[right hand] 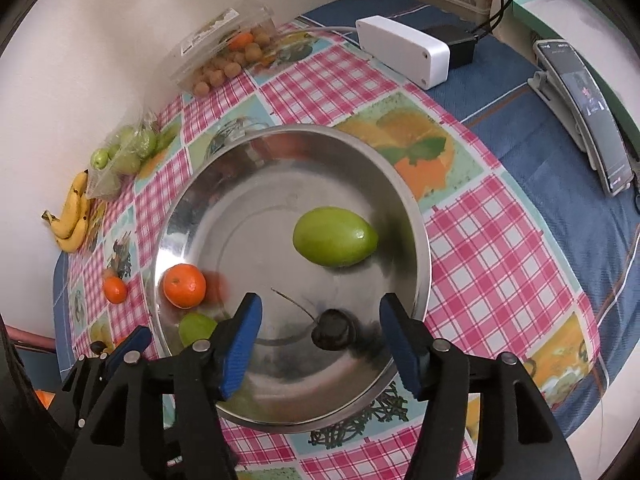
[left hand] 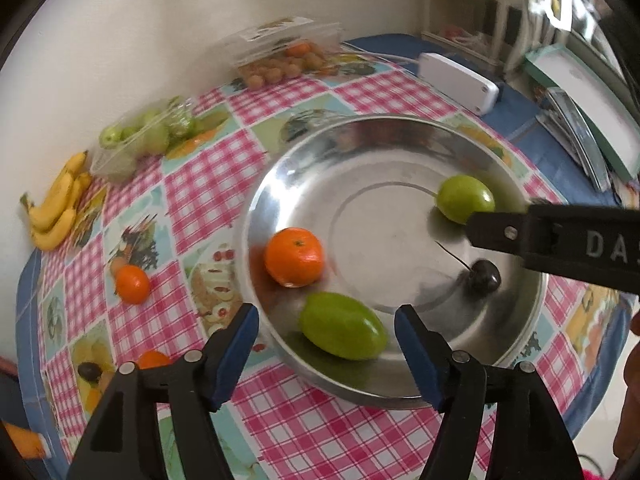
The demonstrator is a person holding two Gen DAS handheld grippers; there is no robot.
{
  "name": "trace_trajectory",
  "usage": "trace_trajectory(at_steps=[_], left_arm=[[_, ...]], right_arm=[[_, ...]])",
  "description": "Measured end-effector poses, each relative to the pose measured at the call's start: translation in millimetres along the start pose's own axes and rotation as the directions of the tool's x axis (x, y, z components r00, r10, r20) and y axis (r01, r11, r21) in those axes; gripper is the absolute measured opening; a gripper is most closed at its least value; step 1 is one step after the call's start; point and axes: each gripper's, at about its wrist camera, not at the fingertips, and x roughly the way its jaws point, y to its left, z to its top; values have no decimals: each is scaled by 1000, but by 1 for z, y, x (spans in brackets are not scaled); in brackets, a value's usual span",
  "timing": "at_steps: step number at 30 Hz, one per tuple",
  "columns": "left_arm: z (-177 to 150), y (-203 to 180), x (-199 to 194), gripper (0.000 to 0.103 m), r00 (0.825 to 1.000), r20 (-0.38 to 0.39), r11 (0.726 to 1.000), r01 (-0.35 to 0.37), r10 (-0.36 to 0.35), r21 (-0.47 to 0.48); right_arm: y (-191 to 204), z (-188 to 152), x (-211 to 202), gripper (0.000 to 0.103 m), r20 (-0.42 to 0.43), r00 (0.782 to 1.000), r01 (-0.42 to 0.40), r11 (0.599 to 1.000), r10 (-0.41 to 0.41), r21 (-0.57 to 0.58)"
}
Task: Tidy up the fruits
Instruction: 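Open the left gripper releasing the pear into the plate while the right releases the cherry, then lift both open grippers away from the plate toward the loose fruits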
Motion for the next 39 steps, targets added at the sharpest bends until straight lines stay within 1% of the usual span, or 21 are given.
trace_trajectory(at_steps=[2,5,9,12,17,21,24,26,27,28,29,33,34,35,37,39], left_arm=[[0,11,-2,74,1000,1,998,2,-2,-55],[-2,32,-4,74,1000,3,989,-8,9,-146],[-7,62,-4,74,1000,-1,965,-30,31,-260],[-14,82,-4,74,999,-10,944,-40,39,-327],[-25,106,-5,74,998,-27,916,-57,50,-397],[-29,117,-6,74,998,-29,904,-59,51,-423],[-30,119,-5,74,998,-33,902,-61,52,-427],[-30,119,-5,77,998,-40,902,-65,53,-427],[-30,119,-4,78,998,-45,902,-68,54,-426],[-30,118,-3,78,997,-47,902,-70,55,-425],[-31,117,-2,79,997,-53,904,-72,54,-422],[-32,115,2,82,996,-70,907,-81,57,-413],[-32,114,3,82,996,-72,907,-81,56,-413],[-32,114,3,82,996,-73,907,-80,54,-413],[-32,114,4,85,995,-80,907,-82,54,-412],[-32,115,4,89,994,-84,908,-93,64,-409]], right_arm=[[0,0,-1,63,1,1000,0,1000,0,-1],[0,0,-1,63,0,1000,2,1000,-2,-1],[1,0,-1,63,-1,1000,5,1000,-5,-6],[4,-2,-1,63,-1,1000,9,1000,-9,-18],[11,-3,1,63,0,1000,14,999,-14,-46],[17,-5,2,63,-1,1000,18,998,-18,-66],[19,-7,2,63,-3,1000,20,997,-21,-76],[21,-7,2,63,-2,1000,23,996,-23,-85],[22,-7,3,65,-1,1000,23,996,-23,-90],[22,-8,3,71,0,1000,20,995,-20,-94],[23,-8,3,73,2,1000,15,995,-15,-98],[27,-9,4,76,5,1000,11,992,-10,-123],[28,-10,5,82,4,1000,13,991,-13,-130],[29,-10,6,85,3,1000,15,991,-14,-135],[31,-11,7,86,7,1000,20,989,-19,-147],[32,-11,7,86,11,1000,23,987,-21,-158]])
